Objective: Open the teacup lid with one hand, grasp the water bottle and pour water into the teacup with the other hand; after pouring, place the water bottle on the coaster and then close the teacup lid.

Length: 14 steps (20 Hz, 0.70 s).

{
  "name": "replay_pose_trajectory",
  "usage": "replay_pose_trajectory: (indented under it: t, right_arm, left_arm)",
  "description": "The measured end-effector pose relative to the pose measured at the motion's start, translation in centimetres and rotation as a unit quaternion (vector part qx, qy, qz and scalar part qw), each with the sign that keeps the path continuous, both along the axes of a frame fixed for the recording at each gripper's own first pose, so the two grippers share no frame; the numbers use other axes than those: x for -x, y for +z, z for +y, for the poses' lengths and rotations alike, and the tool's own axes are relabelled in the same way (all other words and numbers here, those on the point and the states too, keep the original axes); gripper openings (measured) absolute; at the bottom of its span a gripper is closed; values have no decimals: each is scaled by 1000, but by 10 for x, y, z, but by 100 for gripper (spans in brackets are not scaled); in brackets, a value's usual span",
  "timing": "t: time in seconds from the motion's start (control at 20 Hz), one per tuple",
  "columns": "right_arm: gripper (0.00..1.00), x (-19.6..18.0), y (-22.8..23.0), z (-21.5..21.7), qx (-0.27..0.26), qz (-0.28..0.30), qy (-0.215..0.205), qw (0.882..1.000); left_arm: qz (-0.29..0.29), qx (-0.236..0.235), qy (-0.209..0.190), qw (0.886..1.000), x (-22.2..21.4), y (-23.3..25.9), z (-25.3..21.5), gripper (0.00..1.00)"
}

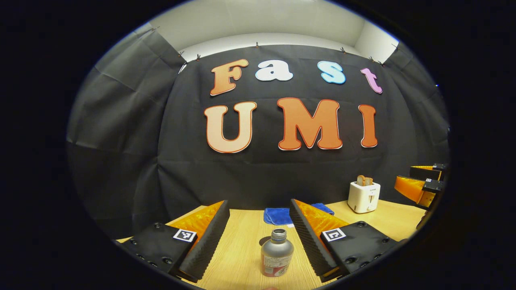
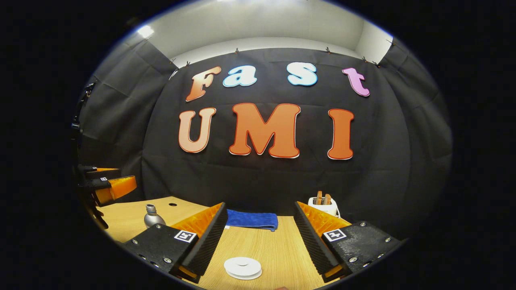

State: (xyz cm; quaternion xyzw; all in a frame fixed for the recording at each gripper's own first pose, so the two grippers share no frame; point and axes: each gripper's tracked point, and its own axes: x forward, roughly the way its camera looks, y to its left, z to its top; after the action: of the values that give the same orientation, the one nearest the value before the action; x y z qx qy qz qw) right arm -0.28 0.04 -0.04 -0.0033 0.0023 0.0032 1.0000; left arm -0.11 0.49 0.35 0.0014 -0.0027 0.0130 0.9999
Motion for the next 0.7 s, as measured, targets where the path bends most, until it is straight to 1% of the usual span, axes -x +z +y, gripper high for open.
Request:
replay_pose_trajectory:
  t: [0.1, 0.2, 0.25, 0.35, 0.4, 0.55, 0.7]
  right_arm:
    - [98, 0, -1, -2, 1, 1, -2, 1000]
    - [98, 0, -1, -3, -1, 2, -2, 1000]
    - [98, 0, -3, -3, -2, 4, 0, 1000]
    - [98, -1, -14, -3, 2, 14, 0, 1000]
    - [98, -1, -20, -3, 2, 22, 1, 1000]
    - [98, -4, -34, 5, -7, 40, 12, 999]
    - [98, -8, -50, 7, -1, 58, 14, 998]
  left_arm:
    - [5, -4, 0, 1000, -1, -3, -1, 98]
    - [6, 3, -5, 1000, 0, -3, -6, 98]
    - [7, 8, -7, 1000, 0, -4, -7, 96]
    - [13, 12, -14, 1000, 0, -9, -12, 96]
    - [16, 9, -14, 1000, -1, -13, -12, 98]
    - [20, -2, -9, 1000, 1, -16, -11, 98]
    - [21, -2, -13, 1000, 2, -19, -14, 96]
